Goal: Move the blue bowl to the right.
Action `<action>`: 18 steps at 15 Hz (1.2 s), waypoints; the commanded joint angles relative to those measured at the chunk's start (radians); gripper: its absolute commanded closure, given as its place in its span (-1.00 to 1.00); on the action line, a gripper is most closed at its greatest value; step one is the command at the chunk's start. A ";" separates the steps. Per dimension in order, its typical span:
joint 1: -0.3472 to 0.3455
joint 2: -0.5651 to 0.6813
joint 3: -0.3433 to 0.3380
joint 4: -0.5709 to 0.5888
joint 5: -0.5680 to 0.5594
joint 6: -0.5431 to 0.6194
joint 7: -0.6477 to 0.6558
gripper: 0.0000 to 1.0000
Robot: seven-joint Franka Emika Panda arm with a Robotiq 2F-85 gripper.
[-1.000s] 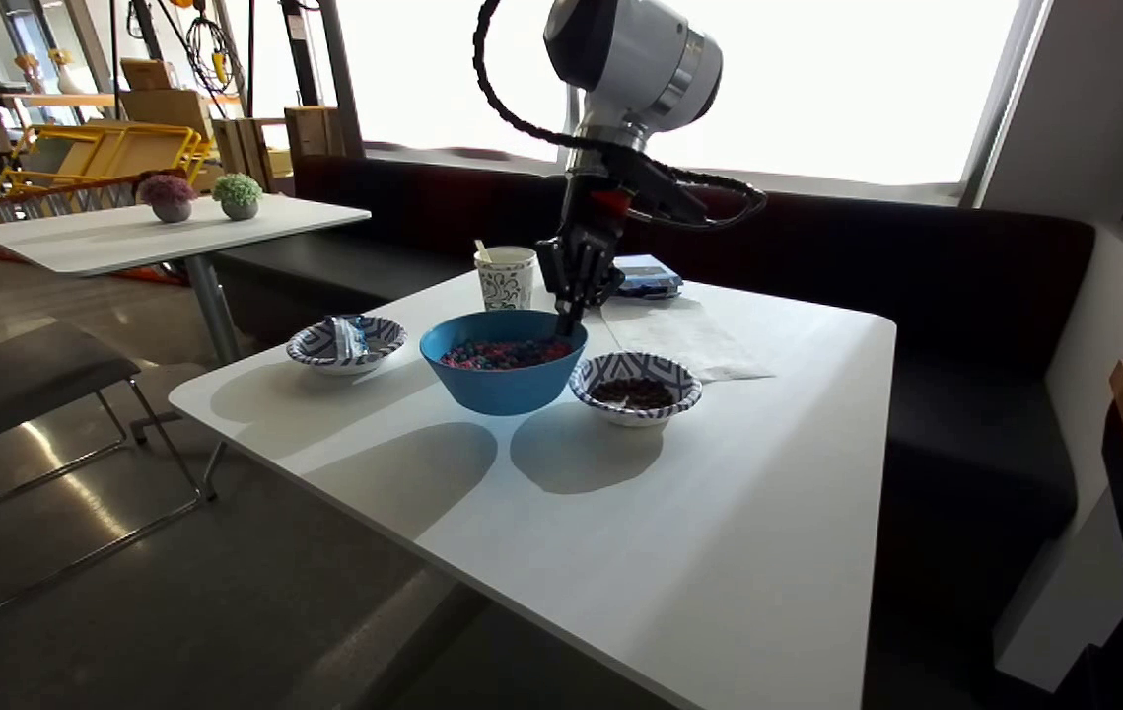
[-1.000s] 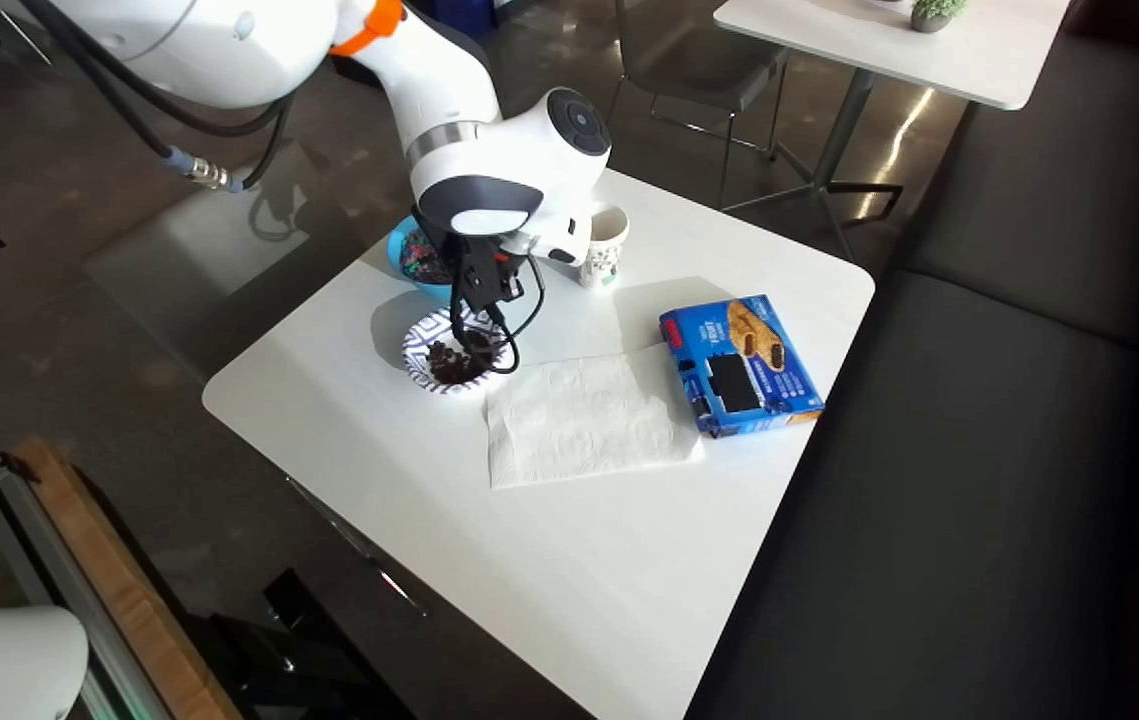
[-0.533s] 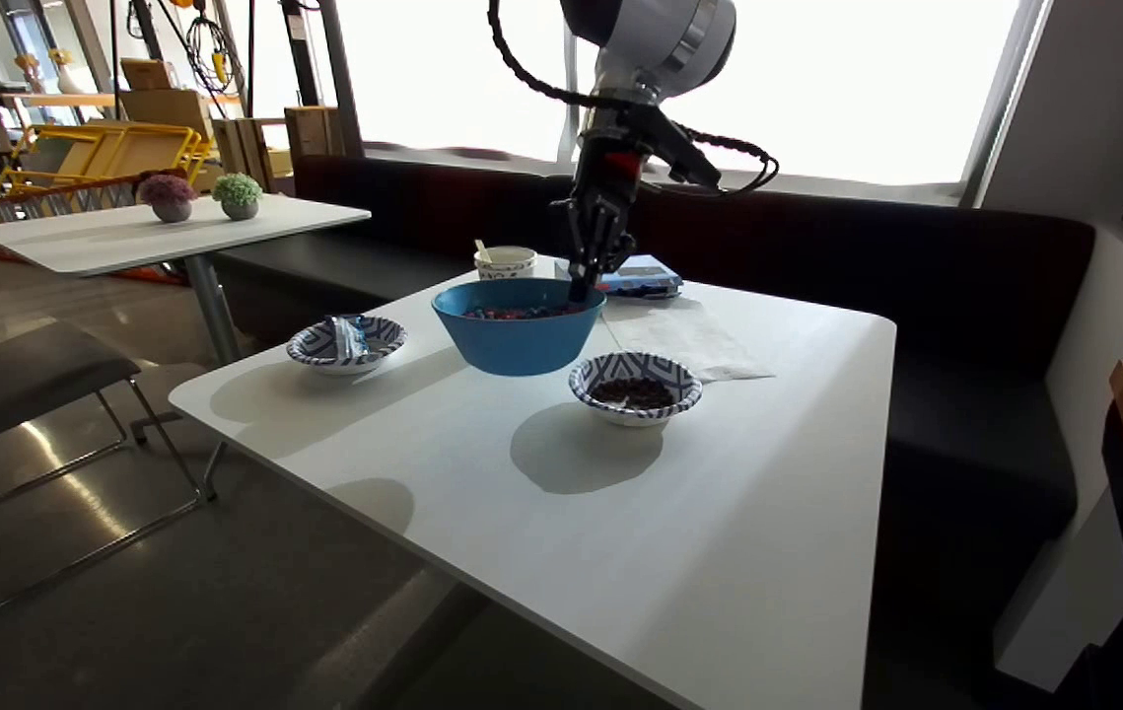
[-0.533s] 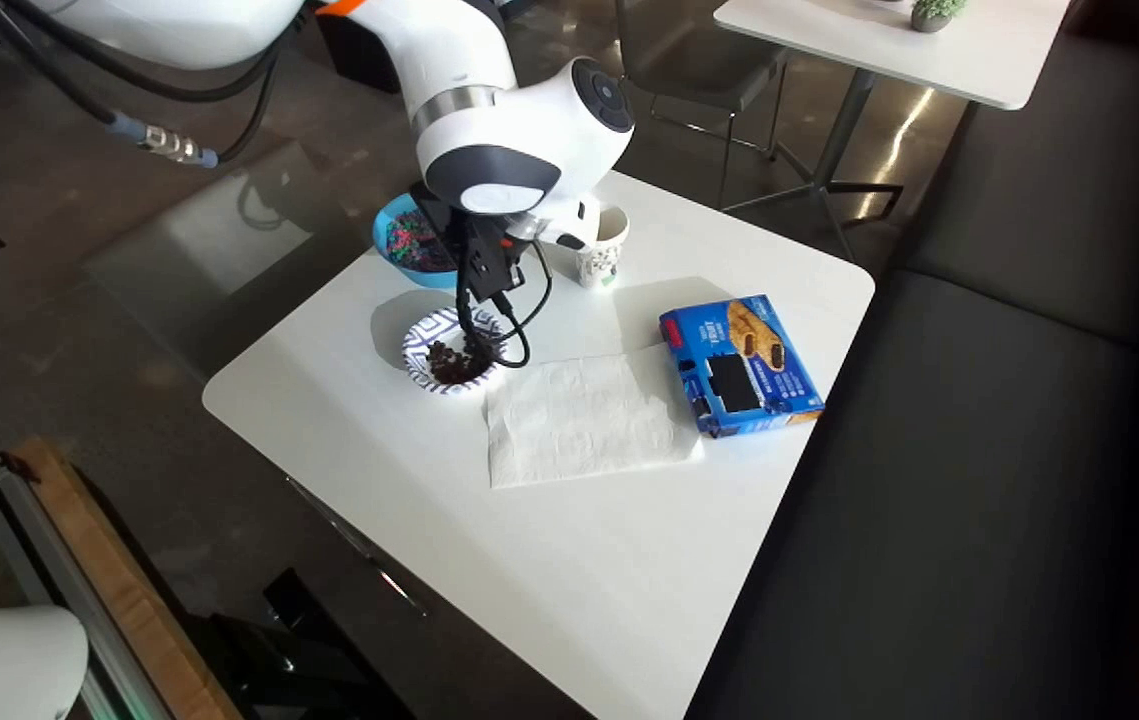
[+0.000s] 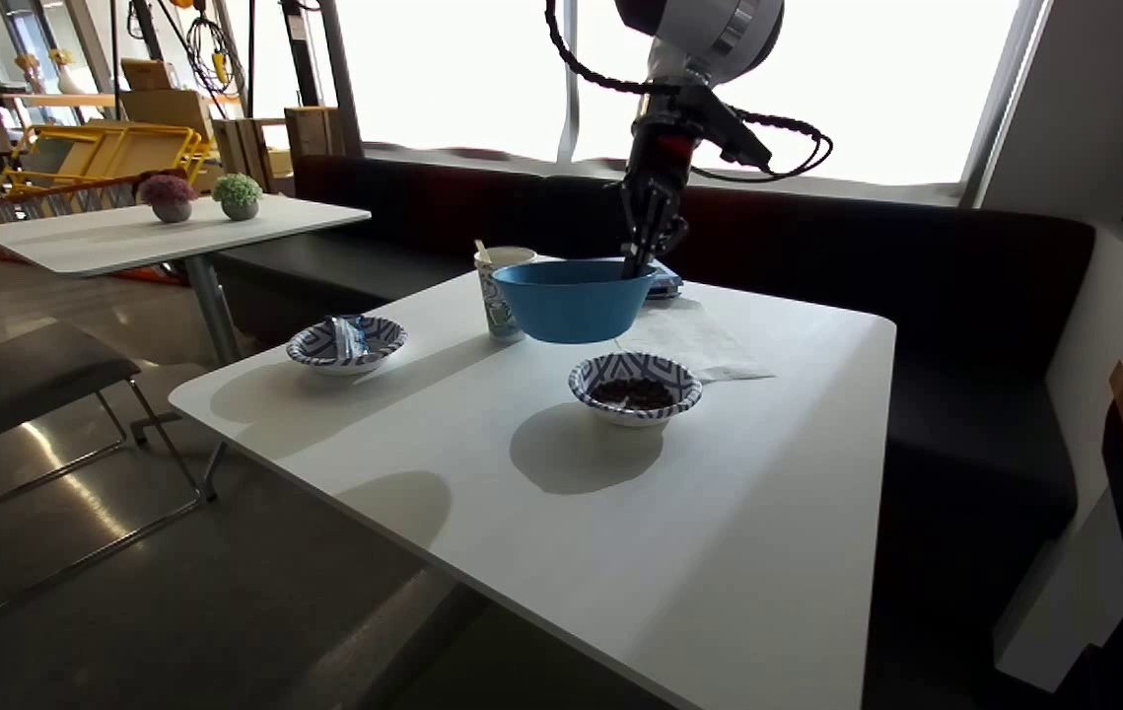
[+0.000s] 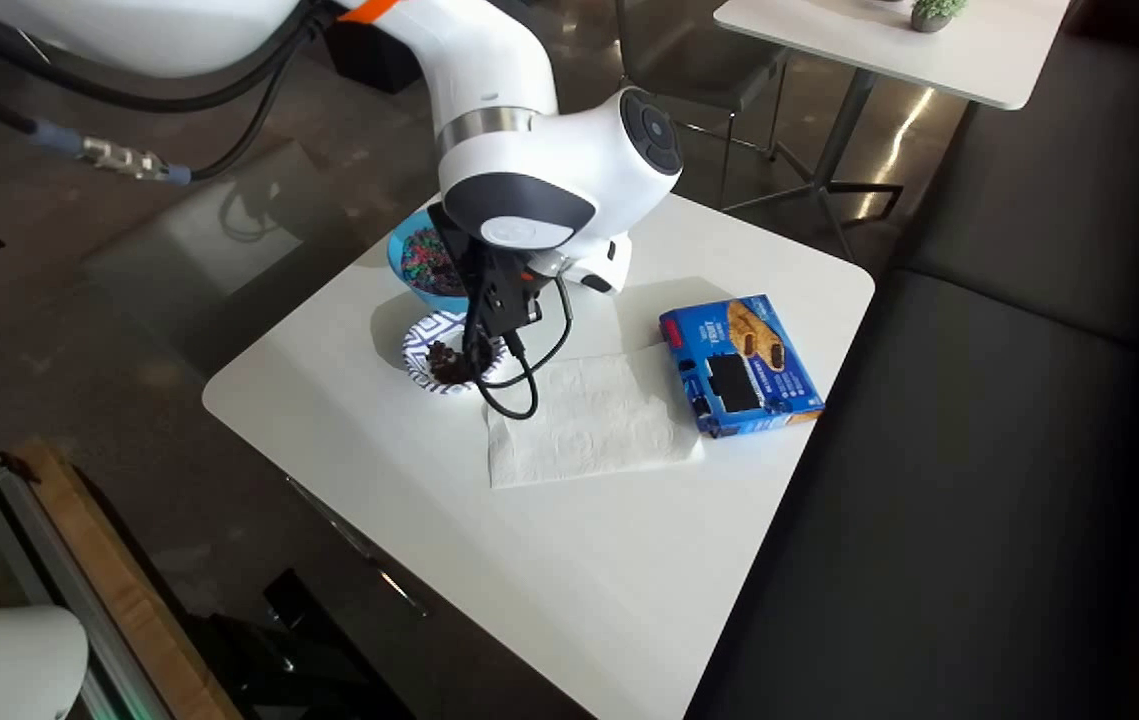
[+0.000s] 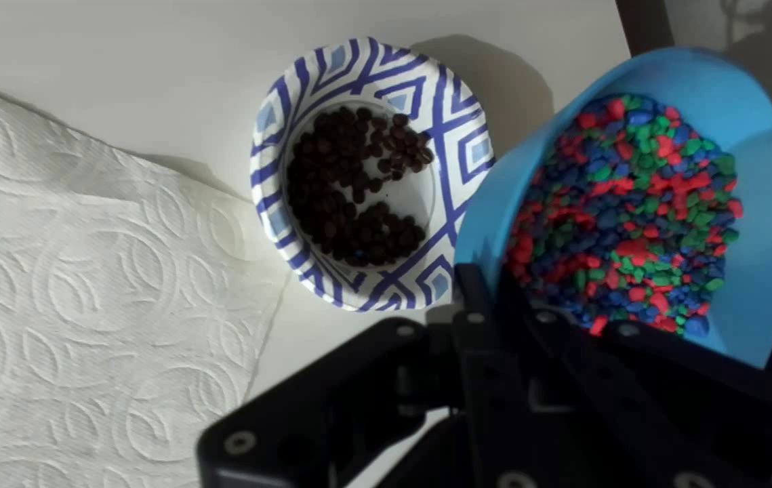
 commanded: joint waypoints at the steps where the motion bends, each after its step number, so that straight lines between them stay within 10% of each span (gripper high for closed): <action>1: -0.025 -0.063 -0.024 -0.060 0.069 -0.037 -0.022 0.97; 18: -0.039 0.000 -0.102 -0.029 0.099 0.018 -0.021 0.97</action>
